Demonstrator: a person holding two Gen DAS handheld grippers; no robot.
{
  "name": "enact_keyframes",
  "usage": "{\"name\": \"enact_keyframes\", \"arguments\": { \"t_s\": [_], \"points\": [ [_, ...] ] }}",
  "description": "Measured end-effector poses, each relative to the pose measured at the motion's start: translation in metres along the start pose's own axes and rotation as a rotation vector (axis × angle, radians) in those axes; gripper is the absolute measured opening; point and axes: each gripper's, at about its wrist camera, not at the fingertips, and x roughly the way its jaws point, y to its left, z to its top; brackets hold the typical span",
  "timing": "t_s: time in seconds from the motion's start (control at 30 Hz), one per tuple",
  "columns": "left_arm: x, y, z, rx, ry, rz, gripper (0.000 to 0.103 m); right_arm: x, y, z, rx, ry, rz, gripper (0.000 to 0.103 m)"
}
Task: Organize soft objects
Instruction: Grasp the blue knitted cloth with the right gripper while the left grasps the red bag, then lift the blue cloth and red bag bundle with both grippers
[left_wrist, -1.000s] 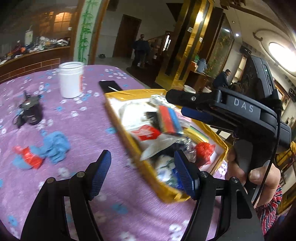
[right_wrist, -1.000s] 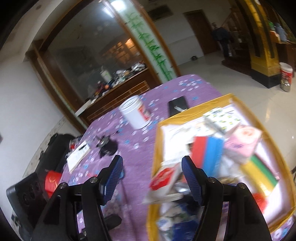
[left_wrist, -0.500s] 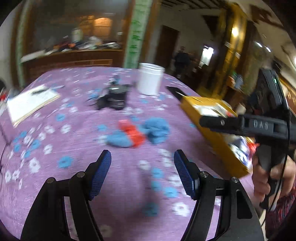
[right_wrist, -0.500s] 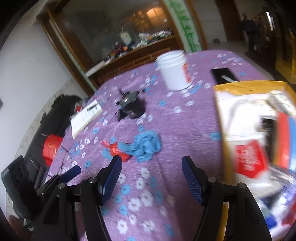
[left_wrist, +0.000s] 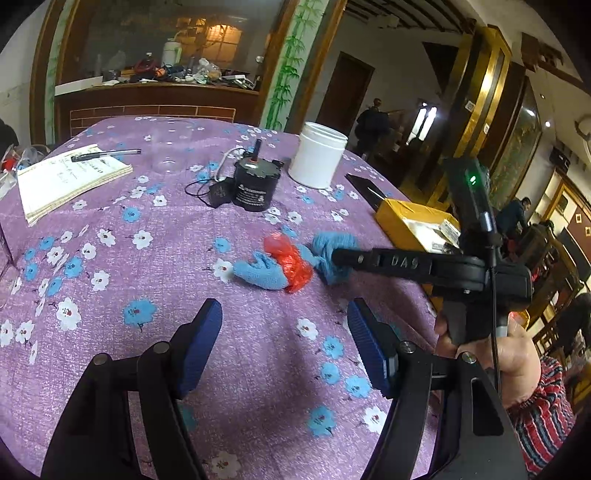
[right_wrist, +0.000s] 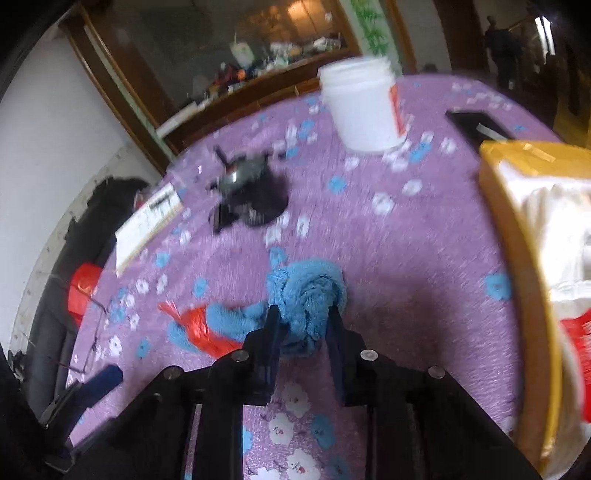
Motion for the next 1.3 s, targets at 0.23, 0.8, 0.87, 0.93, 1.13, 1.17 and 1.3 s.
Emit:
{"name": "enact_keyframes", "arguments": {
  "t_s": [0.23,0.8,0.87,0.93,1.13,1.17,1.3],
  "points": [
    [0.011,-0.025,0.026,0.148,0.082,0.044,0.080,-0.028,-0.019,0.009,0.053,-0.114,0.017,0.024],
    [0.085,-0.030,0.032,0.246,0.159,0.176,0.034,-0.038,-0.018,0.009,0.029,-0.163,0.021,0.024],
    [0.075,-0.034,0.037,0.234,0.137,0.161,0.034,-0.040,-0.016,0.008,0.018,-0.170,0.017,0.024],
    [0.065,-0.038,0.044,0.214,0.106,0.159,0.035,-0.040,-0.013,0.008,0.005,-0.172,0.015,0.024],
    [0.051,-0.037,0.047,0.074,-0.014,0.222,0.035,-0.041,-0.003,0.005,-0.042,-0.184,0.004,0.024],
    [0.054,-0.035,0.044,0.060,-0.025,0.236,0.035,-0.041,-0.002,0.004,-0.052,-0.184,0.004,0.024],
    [0.058,-0.024,0.042,0.048,-0.047,0.273,0.035,-0.039,0.008,0.001,-0.093,-0.182,0.000,0.024]
  ]
}}
